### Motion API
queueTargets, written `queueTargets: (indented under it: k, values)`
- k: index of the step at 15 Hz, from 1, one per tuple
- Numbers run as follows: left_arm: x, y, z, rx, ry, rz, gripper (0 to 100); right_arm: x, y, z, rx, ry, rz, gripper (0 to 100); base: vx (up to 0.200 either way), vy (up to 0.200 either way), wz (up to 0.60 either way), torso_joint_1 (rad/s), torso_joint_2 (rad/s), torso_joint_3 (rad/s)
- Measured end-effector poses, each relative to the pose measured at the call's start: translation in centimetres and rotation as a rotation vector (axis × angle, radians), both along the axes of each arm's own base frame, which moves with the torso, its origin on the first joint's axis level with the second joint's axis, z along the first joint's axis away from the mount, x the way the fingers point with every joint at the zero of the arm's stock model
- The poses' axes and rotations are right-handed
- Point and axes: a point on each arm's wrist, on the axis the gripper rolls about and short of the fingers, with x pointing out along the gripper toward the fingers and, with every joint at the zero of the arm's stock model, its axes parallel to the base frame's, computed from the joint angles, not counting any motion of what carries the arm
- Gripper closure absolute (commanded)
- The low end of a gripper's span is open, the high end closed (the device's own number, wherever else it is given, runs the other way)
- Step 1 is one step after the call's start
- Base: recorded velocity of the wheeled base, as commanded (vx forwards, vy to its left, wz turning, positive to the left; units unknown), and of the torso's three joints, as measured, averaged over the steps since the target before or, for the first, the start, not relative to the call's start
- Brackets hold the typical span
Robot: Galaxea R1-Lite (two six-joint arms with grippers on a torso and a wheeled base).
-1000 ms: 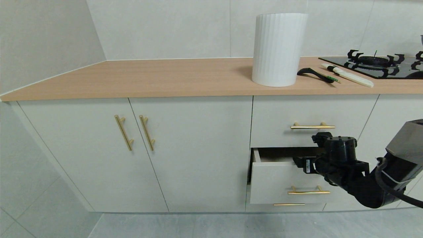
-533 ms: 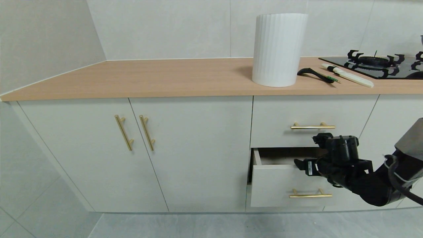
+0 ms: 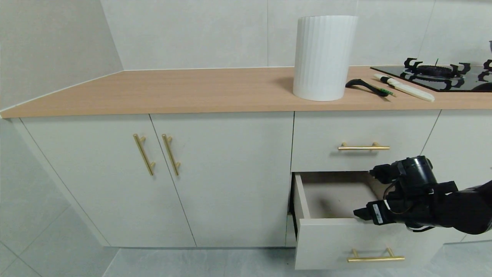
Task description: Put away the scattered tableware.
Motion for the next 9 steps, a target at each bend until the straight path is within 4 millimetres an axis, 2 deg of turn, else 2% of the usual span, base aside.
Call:
queueTargets:
  k: [3,9]
  values:
    - [0.0,0.0,0.0,0.0,0.0,0.0,0,-0.8,-0.1,0.4,-0.029,0.038,0.025,0,0.0,0.0,0.0,0.0,0.0,0.0]
    - [0.0,0.0,0.0,0.0,0.0,0.0,0,-3.5,-0.7,0.6,-0.138,0.223,0.12,0,0.0,0.0,0.0,0.0,0.0,0.0]
